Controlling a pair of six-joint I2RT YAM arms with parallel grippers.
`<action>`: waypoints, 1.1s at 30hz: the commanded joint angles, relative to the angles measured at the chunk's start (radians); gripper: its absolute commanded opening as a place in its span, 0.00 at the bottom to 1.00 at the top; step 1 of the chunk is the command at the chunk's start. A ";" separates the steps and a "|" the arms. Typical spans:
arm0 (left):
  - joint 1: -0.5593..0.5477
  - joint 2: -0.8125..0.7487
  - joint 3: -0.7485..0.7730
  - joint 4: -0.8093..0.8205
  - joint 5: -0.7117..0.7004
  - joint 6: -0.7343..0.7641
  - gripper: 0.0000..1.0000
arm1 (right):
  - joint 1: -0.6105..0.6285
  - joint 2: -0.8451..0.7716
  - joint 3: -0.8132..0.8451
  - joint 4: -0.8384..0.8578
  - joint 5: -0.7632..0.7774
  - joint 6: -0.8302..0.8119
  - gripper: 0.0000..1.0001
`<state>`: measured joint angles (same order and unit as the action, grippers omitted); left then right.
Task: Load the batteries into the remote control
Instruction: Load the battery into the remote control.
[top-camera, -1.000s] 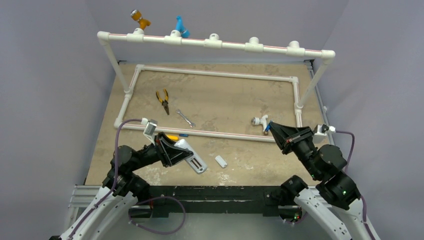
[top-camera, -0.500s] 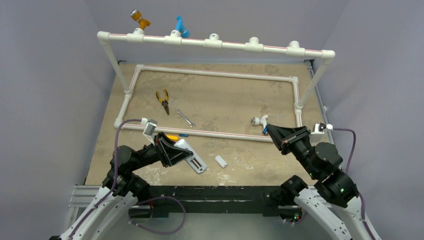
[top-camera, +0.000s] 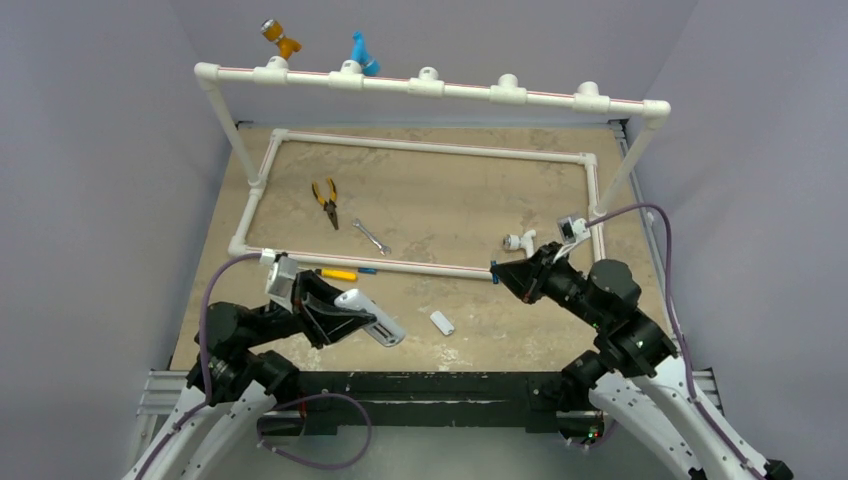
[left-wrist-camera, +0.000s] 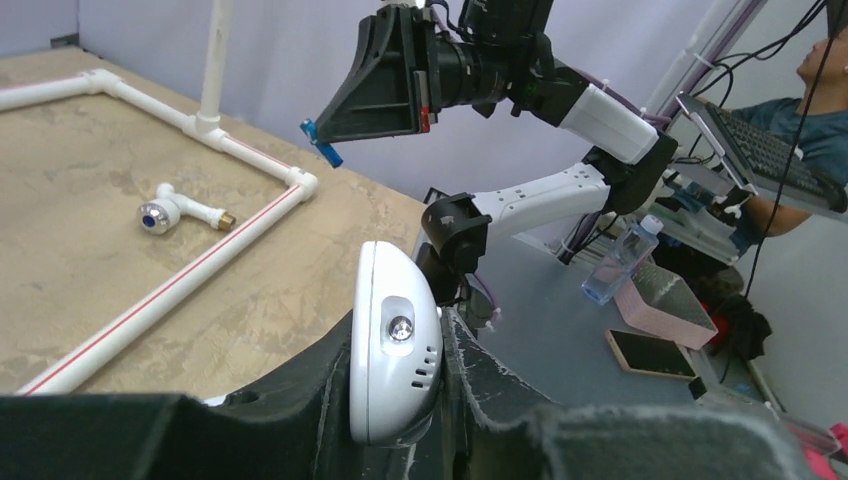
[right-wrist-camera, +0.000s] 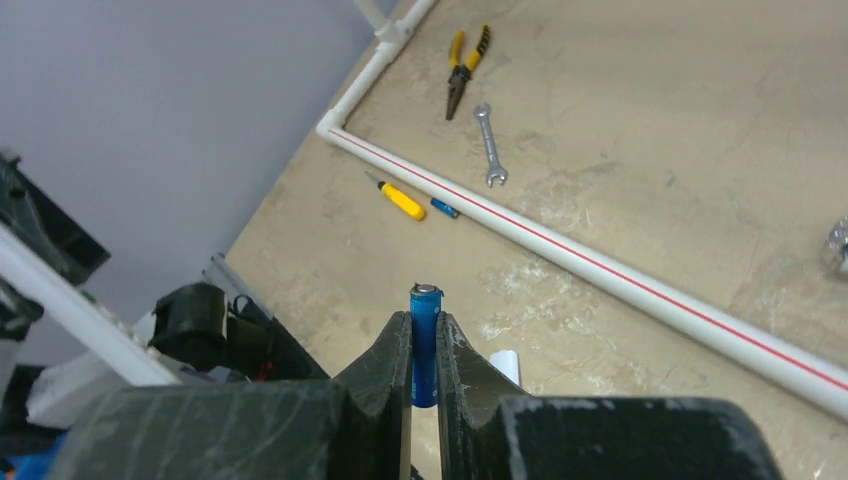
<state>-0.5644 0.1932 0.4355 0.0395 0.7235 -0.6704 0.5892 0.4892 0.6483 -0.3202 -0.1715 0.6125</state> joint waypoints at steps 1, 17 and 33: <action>-0.003 0.000 0.076 -0.055 0.036 0.159 0.00 | 0.004 -0.105 -0.046 0.185 -0.159 -0.250 0.00; -0.004 0.020 0.089 -0.067 0.043 0.155 0.00 | 0.003 -0.137 -0.014 0.054 -0.283 -0.477 0.00; -0.005 0.112 -0.190 0.495 -0.111 -0.412 0.00 | 0.008 -0.102 -0.028 -0.017 -0.146 -0.474 0.00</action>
<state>-0.5644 0.2760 0.2623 0.3897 0.7010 -0.9302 0.5896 0.3550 0.5999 -0.3077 -0.4061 0.1520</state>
